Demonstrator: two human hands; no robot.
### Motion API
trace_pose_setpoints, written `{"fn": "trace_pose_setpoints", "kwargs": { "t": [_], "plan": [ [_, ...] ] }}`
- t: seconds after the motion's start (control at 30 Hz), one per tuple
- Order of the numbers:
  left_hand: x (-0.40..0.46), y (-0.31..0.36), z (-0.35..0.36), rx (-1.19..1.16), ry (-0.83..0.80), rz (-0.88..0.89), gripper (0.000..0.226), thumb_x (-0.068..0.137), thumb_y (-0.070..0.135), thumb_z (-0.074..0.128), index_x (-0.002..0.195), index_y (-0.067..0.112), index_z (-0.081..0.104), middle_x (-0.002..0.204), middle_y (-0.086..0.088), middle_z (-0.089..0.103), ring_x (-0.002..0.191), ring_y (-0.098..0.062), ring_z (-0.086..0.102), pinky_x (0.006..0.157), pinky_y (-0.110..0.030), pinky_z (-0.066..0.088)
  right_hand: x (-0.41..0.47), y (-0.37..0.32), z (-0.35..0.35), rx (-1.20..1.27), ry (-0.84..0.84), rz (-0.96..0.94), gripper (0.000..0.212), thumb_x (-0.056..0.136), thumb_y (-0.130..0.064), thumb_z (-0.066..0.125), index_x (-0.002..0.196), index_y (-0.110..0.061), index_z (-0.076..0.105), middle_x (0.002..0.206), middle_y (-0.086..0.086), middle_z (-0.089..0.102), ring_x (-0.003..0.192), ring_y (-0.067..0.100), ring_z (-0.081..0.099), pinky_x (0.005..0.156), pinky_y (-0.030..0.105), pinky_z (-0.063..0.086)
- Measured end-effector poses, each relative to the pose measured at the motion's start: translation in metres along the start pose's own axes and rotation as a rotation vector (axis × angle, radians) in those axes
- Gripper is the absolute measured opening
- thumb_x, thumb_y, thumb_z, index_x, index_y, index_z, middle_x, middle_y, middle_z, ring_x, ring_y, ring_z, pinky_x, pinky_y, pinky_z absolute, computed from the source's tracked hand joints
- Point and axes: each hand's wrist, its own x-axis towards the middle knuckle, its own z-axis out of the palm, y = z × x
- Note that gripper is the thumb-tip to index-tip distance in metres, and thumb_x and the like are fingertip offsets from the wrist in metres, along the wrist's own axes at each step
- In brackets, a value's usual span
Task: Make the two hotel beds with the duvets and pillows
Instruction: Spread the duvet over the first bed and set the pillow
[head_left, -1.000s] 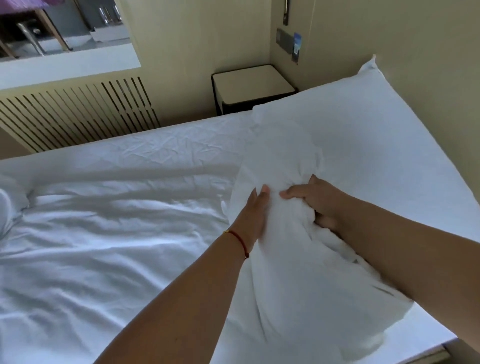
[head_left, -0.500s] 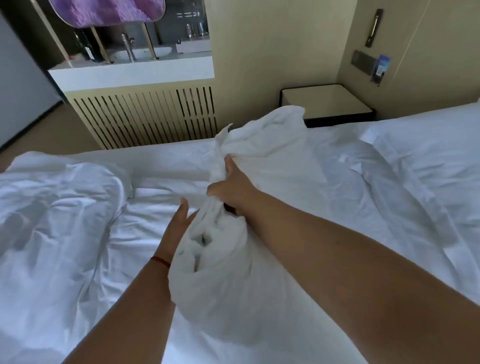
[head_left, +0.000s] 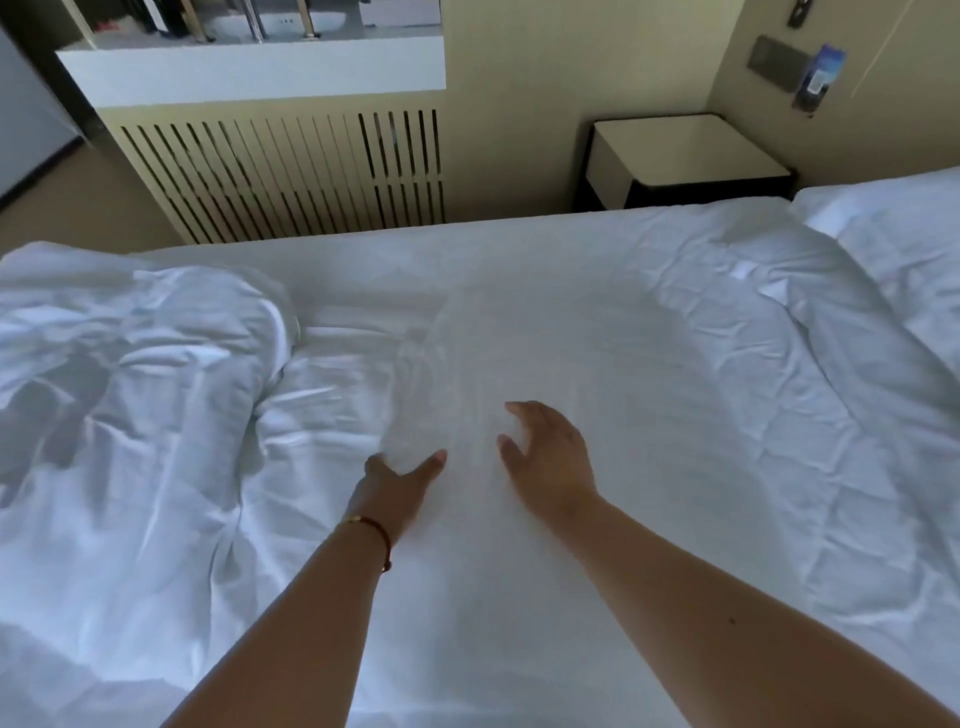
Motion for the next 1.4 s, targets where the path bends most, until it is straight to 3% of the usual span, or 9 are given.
{"fn": "trace_pose_setpoints", "kwargs": {
  "t": [0.17, 0.3, 0.4, 0.53, 0.7, 0.87, 1.0, 1.23, 1.4],
  "plan": [
    [-0.028, 0.02, 0.047, 0.5, 0.341, 0.492, 0.087, 0.083, 0.071, 0.015, 0.154, 0.02, 0.019, 0.16, -0.01, 0.017, 0.148, -0.025, 0.012, 0.12, -0.043, 0.008, -0.017, 0.054, 0.003, 0.2, -0.416, 0.117, 0.032, 0.101, -0.022, 0.039, 0.128, -0.021, 0.058, 0.144, 0.002, 0.047, 0.137, 0.017, 0.037, 0.111, 0.023, 0.025],
    [-0.05, 0.037, 0.102, 0.701, 0.166, 0.721, 0.09, 0.079, 0.072, -0.019, 0.154, 0.032, 0.009, 0.163, -0.004, -0.002, 0.15, -0.02, -0.006, 0.116, -0.044, -0.013, -0.015, 0.102, -0.041, 0.225, 0.025, 0.28, 0.027, 0.089, -0.013, 0.06, 0.115, -0.015, 0.065, 0.123, 0.005, 0.062, 0.119, 0.021, 0.053, 0.102, 0.025, 0.035],
    [-0.051, 0.031, 0.142, 0.878, -0.022, 0.713, 0.086, 0.071, 0.068, -0.02, 0.152, 0.037, -0.011, 0.161, -0.003, -0.017, 0.147, -0.02, -0.02, 0.115, -0.047, -0.019, -0.023, 0.159, -0.076, -0.004, 0.177, 0.589, 0.067, 0.079, -0.042, 0.072, 0.134, -0.012, 0.047, 0.135, 0.014, 0.049, 0.129, 0.032, 0.041, 0.109, 0.04, 0.032],
    [-0.025, 0.008, 0.173, 0.985, -0.13, 0.556, 0.085, 0.074, 0.075, -0.018, 0.15, 0.036, -0.019, 0.161, -0.002, -0.018, 0.148, -0.019, -0.018, 0.117, -0.05, -0.013, -0.03, 0.209, -0.082, 0.551, -0.022, 1.006, 0.109, 0.056, -0.062, 0.081, 0.135, -0.004, 0.034, 0.127, 0.016, 0.052, 0.111, 0.035, 0.056, 0.094, 0.041, 0.047],
    [-0.021, 0.011, 0.196, 0.934, -0.131, 0.504, 0.065, 0.093, 0.065, 0.004, 0.149, 0.04, -0.018, 0.162, -0.003, -0.012, 0.149, -0.02, -0.013, 0.119, -0.05, -0.007, -0.023, 0.228, -0.069, 0.628, 0.039, 0.883, 0.072, 0.058, -0.046, 0.087, 0.11, -0.004, 0.061, 0.1, 0.01, 0.068, 0.082, 0.025, 0.064, 0.075, 0.03, 0.05],
    [-0.043, 0.026, 0.219, 0.933, -0.067, 0.475, 0.079, 0.074, 0.072, -0.019, 0.146, 0.043, -0.023, 0.162, -0.003, -0.013, 0.149, -0.025, -0.014, 0.119, -0.052, -0.005, -0.021, 0.23, -0.102, 0.774, 0.176, 0.673, 0.036, 0.063, -0.028, 0.088, 0.084, -0.018, 0.061, 0.079, -0.001, 0.067, 0.067, 0.014, 0.064, 0.059, 0.023, 0.05],
    [-0.075, 0.057, 0.244, 0.875, -0.018, 0.473, 0.087, 0.059, 0.075, -0.035, 0.14, 0.043, -0.03, 0.161, -0.002, -0.018, 0.148, -0.028, -0.016, 0.118, -0.052, -0.006, -0.018, 0.24, -0.152, 0.692, 0.174, 0.55, 0.033, 0.06, -0.028, 0.089, 0.074, -0.022, 0.06, 0.08, -0.003, 0.068, 0.075, 0.019, 0.067, 0.074, 0.034, 0.057],
    [-0.154, 0.152, 0.345, 0.75, -0.233, 0.558, 0.088, 0.065, 0.074, -0.016, 0.147, 0.045, -0.018, 0.161, 0.001, -0.017, 0.149, -0.03, -0.012, 0.119, -0.051, -0.001, -0.031, 0.328, -0.288, 0.388, 0.277, 0.545, 0.055, 0.06, -0.036, 0.088, 0.102, -0.007, 0.067, 0.1, 0.011, 0.07, 0.092, 0.029, 0.067, 0.085, 0.042, 0.054],
    [-0.148, 0.163, 0.348, 0.833, -0.3, 0.545, 0.089, 0.072, 0.075, -0.012, 0.152, 0.038, -0.007, 0.163, -0.001, -0.005, 0.15, -0.023, -0.001, 0.12, -0.044, 0.006, -0.028, 0.37, -0.282, 0.08, 0.068, 0.713, 0.078, 0.073, -0.046, 0.077, 0.132, -0.005, 0.047, 0.127, 0.017, 0.056, 0.116, 0.035, 0.055, 0.095, 0.041, 0.045]
  ]
}}
